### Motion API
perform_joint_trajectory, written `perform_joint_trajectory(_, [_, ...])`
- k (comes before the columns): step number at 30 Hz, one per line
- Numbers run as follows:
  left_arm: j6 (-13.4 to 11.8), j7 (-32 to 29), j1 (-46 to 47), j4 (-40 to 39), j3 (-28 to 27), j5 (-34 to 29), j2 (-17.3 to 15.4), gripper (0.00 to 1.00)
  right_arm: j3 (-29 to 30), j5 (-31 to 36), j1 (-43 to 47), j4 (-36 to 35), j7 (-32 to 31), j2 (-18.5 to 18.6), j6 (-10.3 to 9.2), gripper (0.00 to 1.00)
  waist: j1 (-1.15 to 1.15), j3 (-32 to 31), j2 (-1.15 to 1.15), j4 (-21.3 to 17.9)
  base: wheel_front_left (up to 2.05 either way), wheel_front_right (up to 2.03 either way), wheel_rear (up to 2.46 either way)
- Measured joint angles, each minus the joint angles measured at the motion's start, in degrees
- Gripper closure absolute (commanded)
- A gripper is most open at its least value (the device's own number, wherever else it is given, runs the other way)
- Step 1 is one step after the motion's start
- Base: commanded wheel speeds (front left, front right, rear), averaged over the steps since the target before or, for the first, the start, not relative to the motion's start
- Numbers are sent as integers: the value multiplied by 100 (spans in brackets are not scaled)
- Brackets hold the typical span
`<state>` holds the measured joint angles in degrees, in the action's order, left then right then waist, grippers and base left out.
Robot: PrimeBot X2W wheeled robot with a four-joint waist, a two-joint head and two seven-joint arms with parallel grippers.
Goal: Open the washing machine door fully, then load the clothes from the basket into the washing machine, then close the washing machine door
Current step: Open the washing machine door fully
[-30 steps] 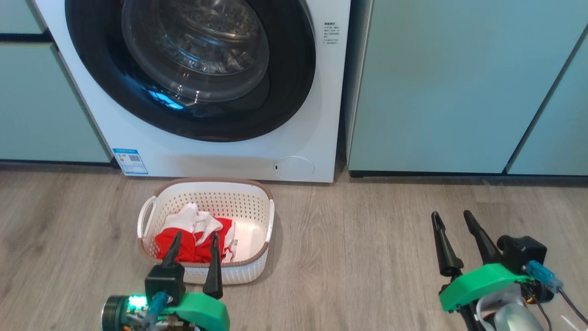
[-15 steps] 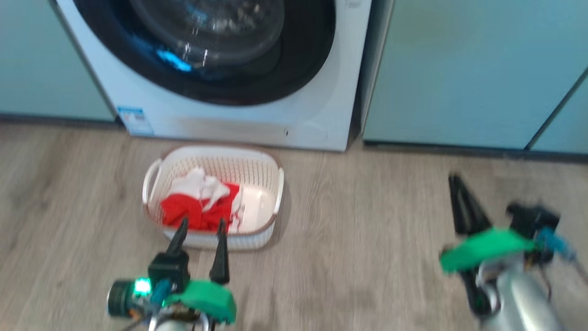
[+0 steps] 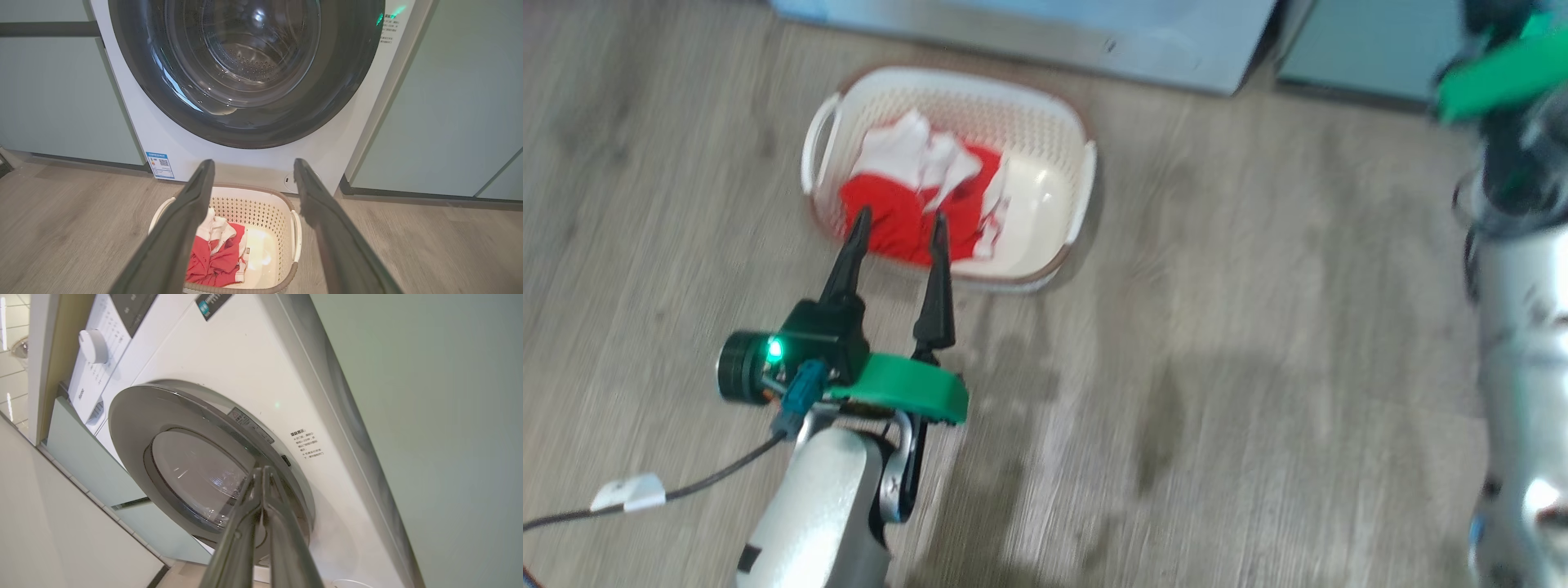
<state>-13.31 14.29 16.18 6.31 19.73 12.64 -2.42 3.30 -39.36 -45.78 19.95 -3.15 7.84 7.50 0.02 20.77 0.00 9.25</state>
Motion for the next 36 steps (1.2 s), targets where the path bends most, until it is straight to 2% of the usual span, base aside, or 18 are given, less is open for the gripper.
perform_joint_trajectory(10, [-96,16,320,-145,203,119,9,0,586,-866,-2168,1423,-804,15,-1,100,-1,772,0,530,0,0,0])
perform_joint_trajectory(14, [-102,16,389,-166,238,149,9,0,1165,-1214,-2821,2330,-996,-90,-1,100,-1,914,0,656,0,0,0])
perform_joint_trajectory(25, [-108,16,405,-168,279,152,12,0,1904,-1461,-4205,4109,-1370,-111,-2,100,-2,1074,0,747,0,0,0])
perform_joint_trajectory(36, [-126,16,502,-188,424,207,16,0,1929,-1318,-5115,5146,-1493,-8,-2,100,-2,1255,0,833,0,0,0])
